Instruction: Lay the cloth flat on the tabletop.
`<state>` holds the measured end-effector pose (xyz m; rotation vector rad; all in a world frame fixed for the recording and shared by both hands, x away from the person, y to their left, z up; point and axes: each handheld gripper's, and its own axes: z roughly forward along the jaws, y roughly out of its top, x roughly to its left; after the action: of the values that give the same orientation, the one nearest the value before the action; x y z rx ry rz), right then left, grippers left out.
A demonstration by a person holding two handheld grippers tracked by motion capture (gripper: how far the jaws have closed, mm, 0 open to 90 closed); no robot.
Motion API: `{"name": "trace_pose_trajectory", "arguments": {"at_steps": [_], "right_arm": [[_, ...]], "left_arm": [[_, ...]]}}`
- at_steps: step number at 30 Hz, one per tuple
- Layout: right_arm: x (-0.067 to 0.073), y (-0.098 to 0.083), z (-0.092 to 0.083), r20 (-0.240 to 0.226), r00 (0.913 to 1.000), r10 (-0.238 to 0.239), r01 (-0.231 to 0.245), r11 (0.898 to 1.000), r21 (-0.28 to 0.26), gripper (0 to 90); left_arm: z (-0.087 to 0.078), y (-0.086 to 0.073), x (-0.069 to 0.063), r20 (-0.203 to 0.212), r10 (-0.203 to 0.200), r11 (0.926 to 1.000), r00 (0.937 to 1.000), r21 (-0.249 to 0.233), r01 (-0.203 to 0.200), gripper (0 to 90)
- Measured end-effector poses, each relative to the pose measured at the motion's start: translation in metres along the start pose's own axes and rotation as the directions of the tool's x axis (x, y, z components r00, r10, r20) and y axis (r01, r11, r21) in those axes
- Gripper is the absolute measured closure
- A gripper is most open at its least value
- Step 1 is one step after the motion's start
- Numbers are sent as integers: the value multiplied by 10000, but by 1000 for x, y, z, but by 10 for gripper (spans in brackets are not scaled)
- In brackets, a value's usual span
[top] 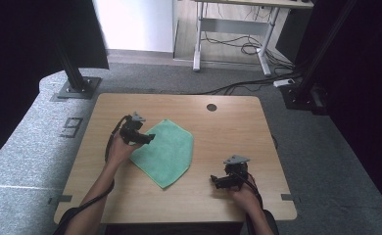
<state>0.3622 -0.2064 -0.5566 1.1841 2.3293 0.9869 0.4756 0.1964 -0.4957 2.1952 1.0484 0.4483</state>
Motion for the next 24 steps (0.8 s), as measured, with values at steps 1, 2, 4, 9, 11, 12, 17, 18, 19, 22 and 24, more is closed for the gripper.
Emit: {"name": "trace_pose_trajectory", "arguments": {"at_steps": [1,2,4,9,11,12,17,18,19,22,24], "right_arm": [[0,0,0,-3,10000,24,-24,10000,18,0],[0,0,0,-4,10000,29,-29,10000,19,0],[0,0,0,-3,10000,28,-28,10000,18,0],[0,0,0,11,10000,55,-55,10000,25,0],[0,0,0,22,10000,56,-56,10000,24,0],[0,0,0,27,10000,65,-65,10000,25,0],[0,0,0,52,9999,100,-100,9999,26,0],[0,0,0,52,9999,99,-99,9999,27,0],[0,0,0,52,9999,94,-95,10000,24,0],[0,0,0,52,9999,96,-96,10000,22,0],[0,0,0,51,9999,93,-93,10000,22,0]], "left_arm": [[-2,-5,0,-37,-19,10000,10000,61,19,223],[-3,-10,1,-61,-17,9999,10000,120,18,224],[-8,-20,5,-178,-100,9998,9998,168,103,228],[-14,-43,17,-644,-490,9982,9967,326,512,233],[-17,-51,23,-919,-702,9965,9933,391,740,236],[-18,-55,26,-1018,-805,9956,9915,401,850,243],[-27,-71,34,-1341,-1086,9923,9850,448,1154,250],[-29,-74,35,-1382,-1133,9916,9839,460,1207,250],[-30,-77,36,-1422,-1145,9913,9832,487,1225,251],[-30,-86,37,-1620,-1208,9895,9794,586,1318,252],[-29,-90,38,-1593,-1304,9887,9786,529,1404,261]]}}
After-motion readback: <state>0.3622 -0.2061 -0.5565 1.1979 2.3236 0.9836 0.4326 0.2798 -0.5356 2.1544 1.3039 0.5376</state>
